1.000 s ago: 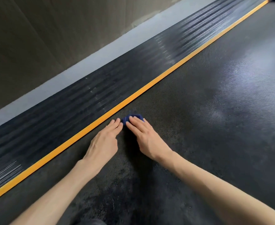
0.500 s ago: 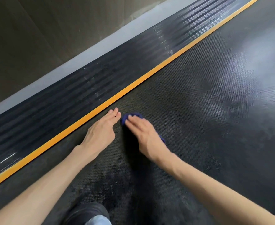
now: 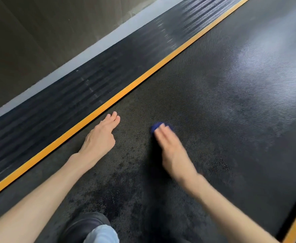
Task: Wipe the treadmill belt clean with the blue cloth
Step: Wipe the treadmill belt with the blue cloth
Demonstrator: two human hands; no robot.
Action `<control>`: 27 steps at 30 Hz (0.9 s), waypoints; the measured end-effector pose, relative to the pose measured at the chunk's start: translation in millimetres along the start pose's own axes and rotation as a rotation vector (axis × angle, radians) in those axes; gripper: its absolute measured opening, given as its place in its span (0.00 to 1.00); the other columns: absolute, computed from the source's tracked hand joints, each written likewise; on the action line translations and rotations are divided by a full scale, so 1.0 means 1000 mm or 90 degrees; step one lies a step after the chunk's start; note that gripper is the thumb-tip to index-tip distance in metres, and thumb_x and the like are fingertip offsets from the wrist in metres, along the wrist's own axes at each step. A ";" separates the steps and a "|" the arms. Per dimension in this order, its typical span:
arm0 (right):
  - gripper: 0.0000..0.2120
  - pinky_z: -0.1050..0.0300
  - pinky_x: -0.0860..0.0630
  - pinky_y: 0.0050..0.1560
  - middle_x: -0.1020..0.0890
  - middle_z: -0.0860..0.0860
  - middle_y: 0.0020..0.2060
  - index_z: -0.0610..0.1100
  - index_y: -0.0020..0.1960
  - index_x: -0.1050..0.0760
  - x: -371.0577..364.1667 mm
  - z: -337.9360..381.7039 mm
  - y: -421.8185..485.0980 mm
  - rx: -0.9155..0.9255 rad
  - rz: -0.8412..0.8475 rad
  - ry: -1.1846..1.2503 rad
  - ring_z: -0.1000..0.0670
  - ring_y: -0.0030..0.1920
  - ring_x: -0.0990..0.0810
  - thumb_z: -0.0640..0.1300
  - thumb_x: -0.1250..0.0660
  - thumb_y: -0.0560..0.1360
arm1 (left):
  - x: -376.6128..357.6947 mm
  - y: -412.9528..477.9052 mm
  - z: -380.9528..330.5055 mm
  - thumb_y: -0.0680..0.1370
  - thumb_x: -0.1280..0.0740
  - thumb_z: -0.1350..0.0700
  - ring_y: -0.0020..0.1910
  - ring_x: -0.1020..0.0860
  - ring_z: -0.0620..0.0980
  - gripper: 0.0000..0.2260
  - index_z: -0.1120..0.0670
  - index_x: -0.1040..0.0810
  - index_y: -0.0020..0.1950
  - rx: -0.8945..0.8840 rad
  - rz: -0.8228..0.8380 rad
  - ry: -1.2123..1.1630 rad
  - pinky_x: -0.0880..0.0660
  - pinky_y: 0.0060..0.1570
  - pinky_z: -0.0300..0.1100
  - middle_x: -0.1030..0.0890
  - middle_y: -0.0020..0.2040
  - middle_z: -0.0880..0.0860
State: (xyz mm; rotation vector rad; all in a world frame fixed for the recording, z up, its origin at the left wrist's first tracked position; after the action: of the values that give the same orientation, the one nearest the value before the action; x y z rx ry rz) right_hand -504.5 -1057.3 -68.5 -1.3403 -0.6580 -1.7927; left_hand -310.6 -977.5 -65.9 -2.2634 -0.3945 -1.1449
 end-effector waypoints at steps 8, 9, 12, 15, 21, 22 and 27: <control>0.26 0.48 0.39 0.70 0.28 0.44 0.68 0.41 0.69 0.30 0.008 -0.052 -0.003 0.092 -0.034 -0.052 0.44 0.68 0.31 0.37 0.45 0.71 | -0.003 -0.004 0.003 0.75 0.45 0.72 0.75 0.51 0.45 0.34 0.48 0.46 0.76 -0.018 0.010 0.022 0.41 0.72 0.48 0.50 0.76 0.42; 0.27 0.48 0.40 0.70 0.28 0.42 0.67 0.39 0.68 0.30 0.025 -0.088 0.010 -0.028 -0.074 -0.045 0.42 0.68 0.31 0.35 0.45 0.69 | -0.004 -0.004 0.002 0.75 0.45 0.73 0.75 0.52 0.45 0.34 0.49 0.48 0.76 -0.024 0.022 0.031 0.43 0.72 0.47 0.52 0.76 0.43; 0.26 0.52 0.43 0.71 0.31 0.41 0.69 0.38 0.69 0.32 0.059 -0.145 0.023 -0.304 -0.153 0.031 0.41 0.71 0.36 0.32 0.41 0.71 | -0.007 -0.003 -0.002 0.74 0.45 0.74 0.75 0.56 0.45 0.36 0.51 0.53 0.77 -0.050 0.048 0.050 0.52 0.74 0.45 0.57 0.77 0.46; 0.27 0.50 0.38 0.70 0.30 0.40 0.68 0.36 0.68 0.30 0.041 -0.093 0.022 -0.258 -0.167 0.056 0.41 0.69 0.33 0.30 0.38 0.69 | -0.007 -0.005 -0.002 0.73 0.45 0.75 0.75 0.56 0.46 0.36 0.52 0.52 0.77 -0.050 0.035 0.040 0.54 0.74 0.45 0.56 0.77 0.47; 0.25 0.46 0.36 0.69 0.29 0.44 0.68 0.41 0.68 0.30 -0.039 0.090 -0.032 0.200 0.025 0.060 0.45 0.68 0.31 0.39 0.44 0.71 | -0.002 -0.009 -0.006 0.73 0.45 0.72 0.75 0.55 0.44 0.36 0.51 0.52 0.77 -0.053 0.009 0.073 0.51 0.73 0.42 0.56 0.77 0.46; 0.24 0.49 0.38 0.70 0.30 0.47 0.69 0.44 0.69 0.31 -0.041 0.092 -0.035 0.258 0.044 0.040 0.47 0.69 0.32 0.42 0.44 0.73 | -0.001 -0.009 -0.006 0.73 0.45 0.72 0.75 0.55 0.44 0.36 0.51 0.52 0.77 -0.054 0.012 0.071 0.50 0.73 0.42 0.56 0.77 0.46; 0.26 0.44 0.36 0.68 0.27 0.43 0.65 0.42 0.66 0.29 0.001 -0.020 0.031 0.079 -0.086 -0.048 0.42 0.65 0.29 0.39 0.45 0.69 | 0.003 -0.012 0.002 0.74 0.46 0.73 0.75 0.53 0.41 0.34 0.49 0.47 0.76 -0.066 0.016 0.027 0.49 0.71 0.37 0.52 0.77 0.44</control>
State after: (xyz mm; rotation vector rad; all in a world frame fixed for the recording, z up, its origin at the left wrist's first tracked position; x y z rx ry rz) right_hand -489.8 -1090.6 -75.1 -1.3115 -0.9050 -1.7816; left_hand -313.4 -967.3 -59.9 -2.3228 -0.2952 -1.2237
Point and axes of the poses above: each hand's wrist, its own y-axis towards the middle knuckle, its own x-axis out of the back of the hand, z = x × y, the point moved 6 cm from there along y, towards the middle knuckle
